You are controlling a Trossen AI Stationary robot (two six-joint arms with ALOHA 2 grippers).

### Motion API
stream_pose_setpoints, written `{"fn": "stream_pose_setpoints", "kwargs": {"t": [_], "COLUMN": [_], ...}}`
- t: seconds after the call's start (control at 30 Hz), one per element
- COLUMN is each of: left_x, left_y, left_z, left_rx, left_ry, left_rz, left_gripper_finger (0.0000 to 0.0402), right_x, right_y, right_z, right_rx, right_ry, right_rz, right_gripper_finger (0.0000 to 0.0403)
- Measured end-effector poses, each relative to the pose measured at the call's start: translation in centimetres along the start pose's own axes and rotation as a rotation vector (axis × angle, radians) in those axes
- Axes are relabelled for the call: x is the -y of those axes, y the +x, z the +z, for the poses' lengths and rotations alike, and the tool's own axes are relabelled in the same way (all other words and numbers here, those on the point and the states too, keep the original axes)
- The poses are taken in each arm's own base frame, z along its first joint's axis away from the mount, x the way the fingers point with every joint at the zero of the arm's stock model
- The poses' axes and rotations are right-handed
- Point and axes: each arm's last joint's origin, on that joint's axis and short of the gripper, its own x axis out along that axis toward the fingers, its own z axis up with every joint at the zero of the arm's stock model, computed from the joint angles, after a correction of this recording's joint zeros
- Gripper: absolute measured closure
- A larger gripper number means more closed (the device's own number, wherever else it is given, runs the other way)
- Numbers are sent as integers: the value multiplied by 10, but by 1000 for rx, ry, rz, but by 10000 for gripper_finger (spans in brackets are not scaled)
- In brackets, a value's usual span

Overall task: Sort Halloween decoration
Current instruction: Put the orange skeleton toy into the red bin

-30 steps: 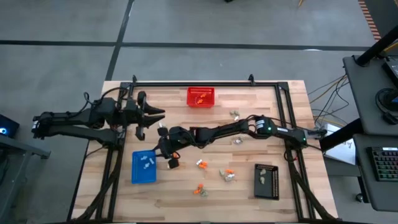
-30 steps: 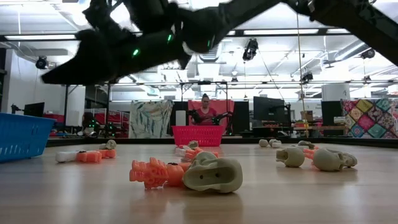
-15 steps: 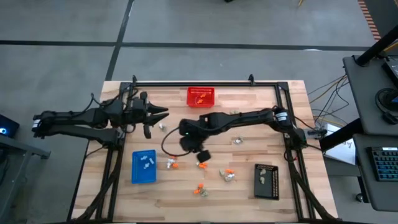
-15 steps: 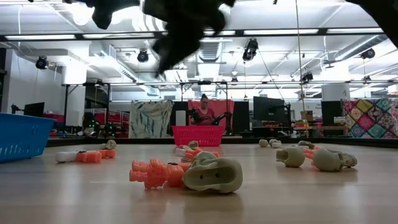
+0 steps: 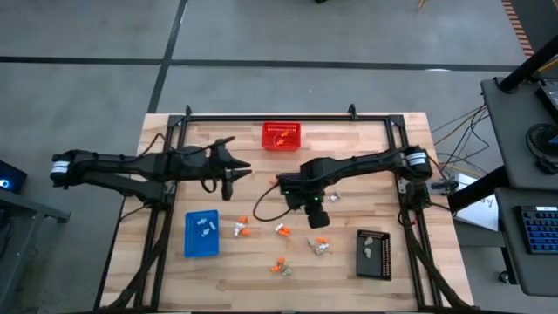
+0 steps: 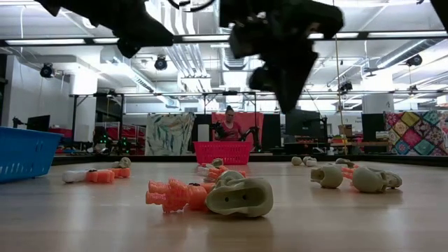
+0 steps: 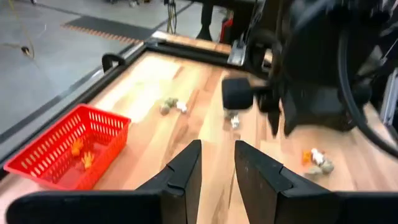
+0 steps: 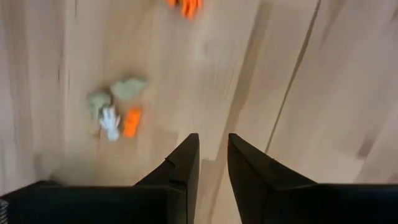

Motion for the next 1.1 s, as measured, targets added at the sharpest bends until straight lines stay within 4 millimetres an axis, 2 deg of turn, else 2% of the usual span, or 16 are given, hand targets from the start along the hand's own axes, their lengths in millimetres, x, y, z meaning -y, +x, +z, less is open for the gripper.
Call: {"fn": "stream_pose_setpoints", "kwargs": {"t": [0.23, 0.53, 0.73, 1.1], "left_x": [2, 4, 14, 32], "left_y": [20, 41, 51, 69], "left_z": [-11, -27, -39, -74], "left_rx": [-82, -190, -287, -497], "left_ry": [21, 35, 17, -42], "left_rz": [14, -16, -167, -171], "left_gripper_finger": [322, 322, 322, 322], "right_x": [-10, -22, -27, -27], "right_y": [-18, -49, -63, -65], "right_z": [-36, -62, -69, -67], "right_rx": [57, 309, 402, 429], "right_ry": [97, 91, 82, -17], "right_rz": [-10, -29, -34, -56], "right_gripper_finger": [337, 335, 336, 337]}}
